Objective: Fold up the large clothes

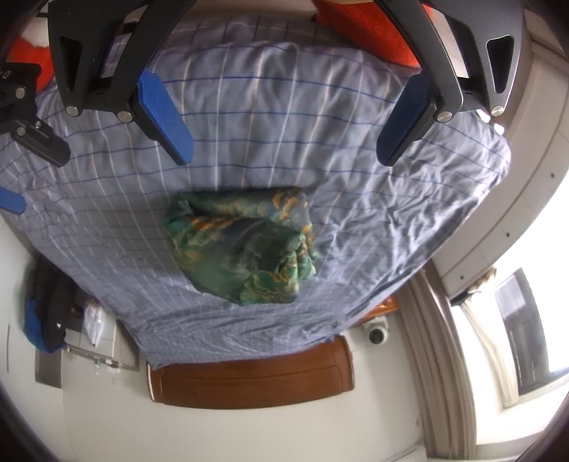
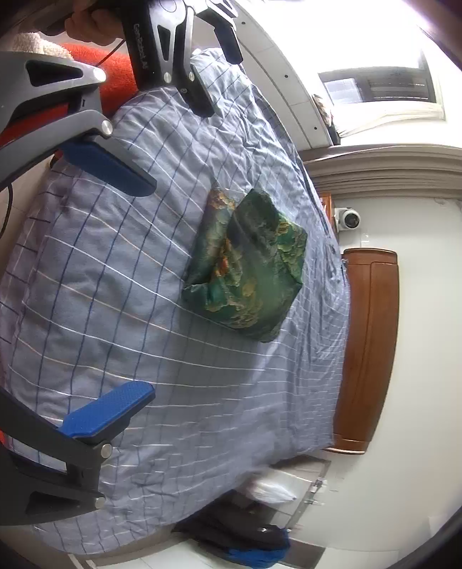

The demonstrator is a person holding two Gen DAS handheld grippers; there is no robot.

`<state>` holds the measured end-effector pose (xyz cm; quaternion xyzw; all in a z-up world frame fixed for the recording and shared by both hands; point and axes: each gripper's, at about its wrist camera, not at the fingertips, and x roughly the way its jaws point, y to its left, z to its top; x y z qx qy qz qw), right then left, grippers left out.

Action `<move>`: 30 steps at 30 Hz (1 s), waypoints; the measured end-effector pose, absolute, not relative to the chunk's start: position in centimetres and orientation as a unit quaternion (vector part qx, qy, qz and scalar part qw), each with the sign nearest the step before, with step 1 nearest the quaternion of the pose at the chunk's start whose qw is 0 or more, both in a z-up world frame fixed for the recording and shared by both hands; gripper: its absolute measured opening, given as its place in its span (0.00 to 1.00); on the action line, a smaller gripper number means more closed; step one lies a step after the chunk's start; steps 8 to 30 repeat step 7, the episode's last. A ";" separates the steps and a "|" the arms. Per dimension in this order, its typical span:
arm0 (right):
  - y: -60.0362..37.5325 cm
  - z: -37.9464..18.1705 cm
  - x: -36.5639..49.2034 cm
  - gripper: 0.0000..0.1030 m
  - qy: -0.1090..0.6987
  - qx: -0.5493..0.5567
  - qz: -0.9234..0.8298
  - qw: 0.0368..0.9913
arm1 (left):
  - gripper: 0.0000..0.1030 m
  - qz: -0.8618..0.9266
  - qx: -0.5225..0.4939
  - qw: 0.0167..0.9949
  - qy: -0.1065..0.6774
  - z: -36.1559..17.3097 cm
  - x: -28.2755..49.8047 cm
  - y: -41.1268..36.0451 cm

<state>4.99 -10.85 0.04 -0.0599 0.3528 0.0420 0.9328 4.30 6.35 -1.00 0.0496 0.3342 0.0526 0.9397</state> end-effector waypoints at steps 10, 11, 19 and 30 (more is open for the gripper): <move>-10.9 0.0 5.1 1.00 0.355 -0.057 0.040 0.932 | 1.00 0.045 0.046 0.944 0.325 -0.8 3.8 6.4; -10.9 0.0 5.1 1.00 0.355 -0.057 0.040 0.932 | 1.00 0.045 0.046 0.944 0.325 -0.8 3.8 6.4; -10.9 0.0 5.1 1.00 0.355 -0.057 0.040 0.932 | 1.00 0.045 0.046 0.944 0.325 -0.8 3.8 6.4; -10.9 0.0 5.1 1.00 0.355 -0.057 0.040 0.932 | 1.00 0.045 0.046 0.944 0.325 -0.8 3.8 6.4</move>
